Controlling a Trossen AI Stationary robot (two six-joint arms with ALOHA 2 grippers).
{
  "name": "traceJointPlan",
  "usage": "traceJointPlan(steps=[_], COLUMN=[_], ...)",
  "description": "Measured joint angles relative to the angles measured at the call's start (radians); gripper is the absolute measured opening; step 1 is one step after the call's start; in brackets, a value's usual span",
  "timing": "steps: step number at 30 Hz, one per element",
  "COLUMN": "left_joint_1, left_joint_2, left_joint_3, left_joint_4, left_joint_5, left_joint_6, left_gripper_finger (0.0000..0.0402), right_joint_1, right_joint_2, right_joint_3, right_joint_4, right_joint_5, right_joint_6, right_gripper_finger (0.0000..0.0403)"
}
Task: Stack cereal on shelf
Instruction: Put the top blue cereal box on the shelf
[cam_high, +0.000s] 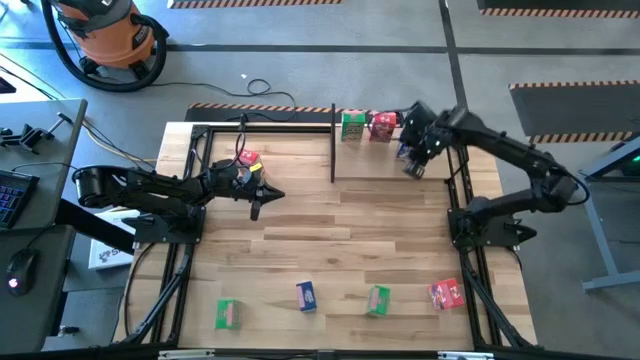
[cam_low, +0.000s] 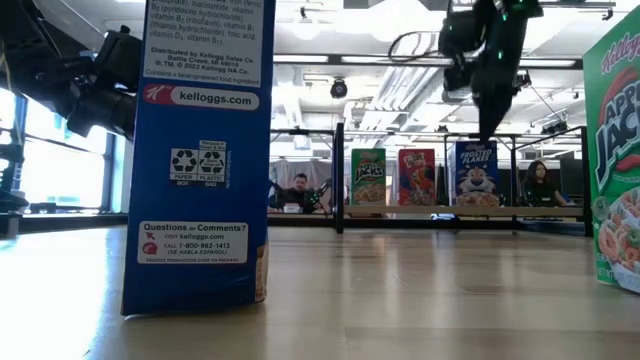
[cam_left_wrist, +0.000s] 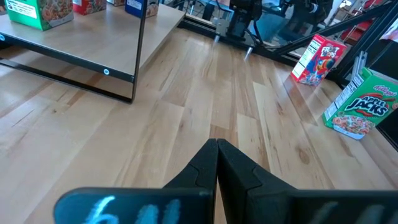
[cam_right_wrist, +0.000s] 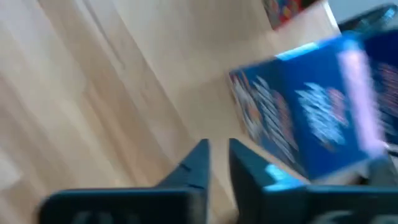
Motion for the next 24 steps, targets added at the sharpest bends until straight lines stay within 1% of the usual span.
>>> traceJointPlan(steps=[2, 7, 10, 14, 18, 24], left_joint_1=[0.000, 0.000, 0.000, 0.000, 0.000, 0.000], left_joint_2=[0.000, 0.000, 0.000, 0.000, 0.000, 0.000], left_joint_3=[0.000, 0.000, 0.000, 0.000, 0.000, 0.000], left_joint_4=[0.000, 0.000, 0.000, 0.000, 0.000, -0.001], left_joint_5=[0.000, 0.000, 0.000, 0.000, 0.000, 0.000], left_joint_6=[0.000, -0.003, -0.003, -0.002, -0.002, -0.002], left_gripper_finger=[0.0000, 0.0000, 0.0000, 0.0000, 0.0000, 0.0000], right_joint_1=[0.013, 0.023, 0.010, -0.026, -0.057, -0.072], right_joint_2=[-0.009, 0.004, 0.012, 0.011, 0.011, 0.011], right_joint_3=[-0.085, -0.231, -0.273, -0.304, -0.311, -0.311], right_joint_4=[0.128, 0.367, 0.417, 0.463, 0.484, 0.516], right_joint_5=[0.000, 0.018, 0.047, 0.057, 0.058, 0.058], right_joint_6=[0.026, 0.042, 0.024, 0.005, 0.002, -0.006], right_gripper_finger=[0.0008, 0.0023, 0.0018, 0.0003, 0.0002, 0.0000])
